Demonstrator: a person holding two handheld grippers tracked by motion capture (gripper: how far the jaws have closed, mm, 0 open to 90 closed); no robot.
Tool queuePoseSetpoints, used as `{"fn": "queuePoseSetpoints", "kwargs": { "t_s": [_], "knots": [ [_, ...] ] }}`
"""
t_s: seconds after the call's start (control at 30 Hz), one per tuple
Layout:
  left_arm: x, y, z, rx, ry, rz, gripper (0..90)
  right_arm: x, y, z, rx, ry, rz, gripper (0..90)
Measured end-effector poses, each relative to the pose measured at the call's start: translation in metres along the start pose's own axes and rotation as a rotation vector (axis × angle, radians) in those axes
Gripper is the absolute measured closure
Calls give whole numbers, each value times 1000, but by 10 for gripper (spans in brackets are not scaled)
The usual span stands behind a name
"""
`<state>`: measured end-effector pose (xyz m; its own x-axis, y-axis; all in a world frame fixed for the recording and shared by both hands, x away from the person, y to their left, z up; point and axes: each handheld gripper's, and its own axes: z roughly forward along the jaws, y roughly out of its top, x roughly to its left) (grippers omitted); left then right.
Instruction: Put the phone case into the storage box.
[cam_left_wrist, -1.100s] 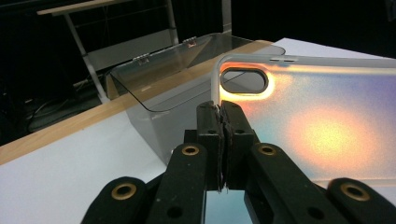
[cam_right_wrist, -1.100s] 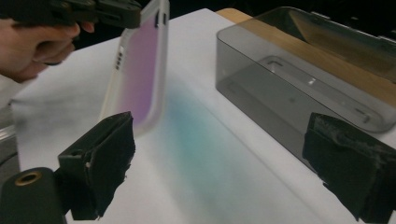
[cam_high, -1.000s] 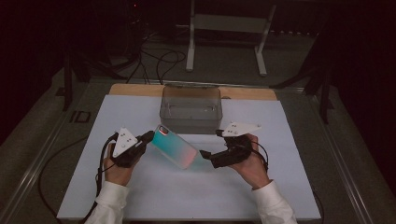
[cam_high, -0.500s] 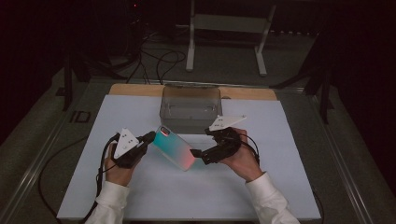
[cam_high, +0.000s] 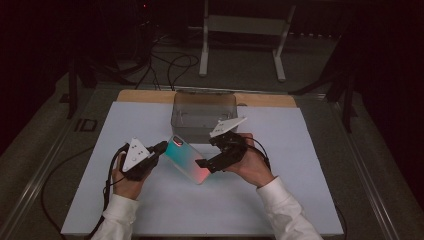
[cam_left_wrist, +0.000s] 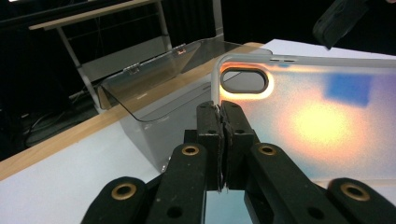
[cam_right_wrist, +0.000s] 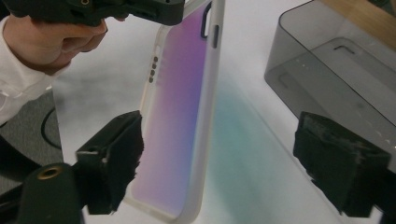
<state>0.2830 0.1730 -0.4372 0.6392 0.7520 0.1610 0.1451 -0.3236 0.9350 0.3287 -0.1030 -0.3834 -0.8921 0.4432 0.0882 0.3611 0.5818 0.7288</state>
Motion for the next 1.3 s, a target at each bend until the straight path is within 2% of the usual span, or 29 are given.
{"fn": "queuePoseSetpoints", "kwargs": {
  "t_s": [0.23,0.3,0.73,0.77,0.8,0.83,0.87,1.0,1.13,1.3],
  "knots": [
    [0,-1,-1,-11,-14,12,885,-1,9,10,52,45,3,266],
    [1,-1,-1,-14,-19,15,885,-3,10,12,60,68,8,320],
    [-2,-2,0,-30,-53,45,885,-7,13,22,115,145,68,616],
    [-2,-2,0,-30,-53,45,885,-7,13,22,115,145,68,616],
    [-2,-2,0,-28,-47,50,885,-7,13,23,121,155,68,641],
    [-2,-2,0,-27,-45,50,885,-6,14,25,138,176,80,714],
    [-2,-2,0,-27,-44,52,884,-6,14,26,143,181,84,734],
    [-2,-3,0,-26,-33,61,881,-5,15,29,171,190,115,756],
    [-3,-3,0,-28,-25,65,878,-4,16,31,179,205,121,771],
    [-3,-3,1,-33,-19,65,871,0,17,33,201,199,123,777]
  ]
}}
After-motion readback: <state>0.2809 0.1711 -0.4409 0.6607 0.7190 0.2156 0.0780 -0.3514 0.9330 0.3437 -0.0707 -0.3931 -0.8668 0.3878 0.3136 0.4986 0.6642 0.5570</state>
